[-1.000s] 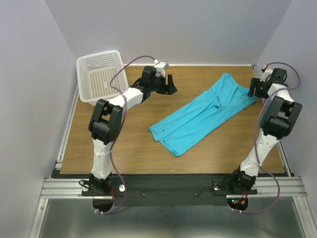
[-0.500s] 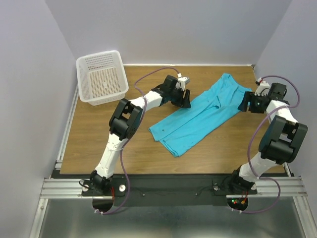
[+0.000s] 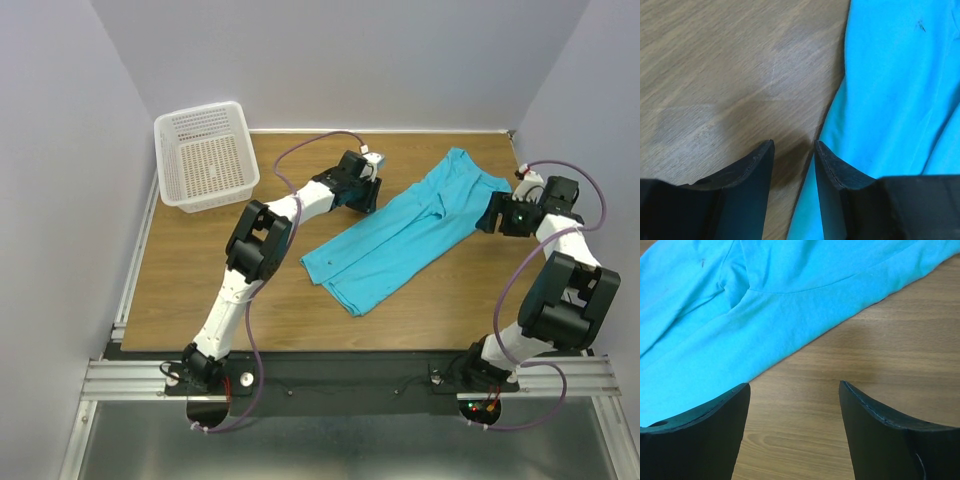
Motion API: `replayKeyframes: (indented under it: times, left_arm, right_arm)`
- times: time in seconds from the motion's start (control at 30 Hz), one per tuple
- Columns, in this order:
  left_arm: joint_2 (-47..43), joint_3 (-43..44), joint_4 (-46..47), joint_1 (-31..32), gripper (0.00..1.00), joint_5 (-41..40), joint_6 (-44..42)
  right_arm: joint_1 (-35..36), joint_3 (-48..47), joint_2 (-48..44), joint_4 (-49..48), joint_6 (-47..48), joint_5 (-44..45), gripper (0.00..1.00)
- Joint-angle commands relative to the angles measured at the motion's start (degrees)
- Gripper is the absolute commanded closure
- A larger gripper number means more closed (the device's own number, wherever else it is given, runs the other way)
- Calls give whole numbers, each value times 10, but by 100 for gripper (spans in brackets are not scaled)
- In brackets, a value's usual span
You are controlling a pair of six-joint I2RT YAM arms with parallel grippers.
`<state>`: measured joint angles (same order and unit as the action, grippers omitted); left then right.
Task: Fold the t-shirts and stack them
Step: Fold the tshirt
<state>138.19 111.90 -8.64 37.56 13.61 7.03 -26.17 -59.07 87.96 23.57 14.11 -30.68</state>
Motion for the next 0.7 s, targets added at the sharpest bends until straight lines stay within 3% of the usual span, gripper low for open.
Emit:
replayKeyframes:
  times: [0.0,0.4,0.67]
  left_arm:
    - [-8,7,-6,4,51,26,-14]
    - [-17,17,1,1,49,98,1]
    - [-6,-3,-16,5,51,71,-5]
  right_arm:
    - [-2,8,-27,-13,-10,-11,23]
    - [-2,14,-40,-12,-18,-8,23]
    - [-2,14,-42,-12,-26,-11,22]
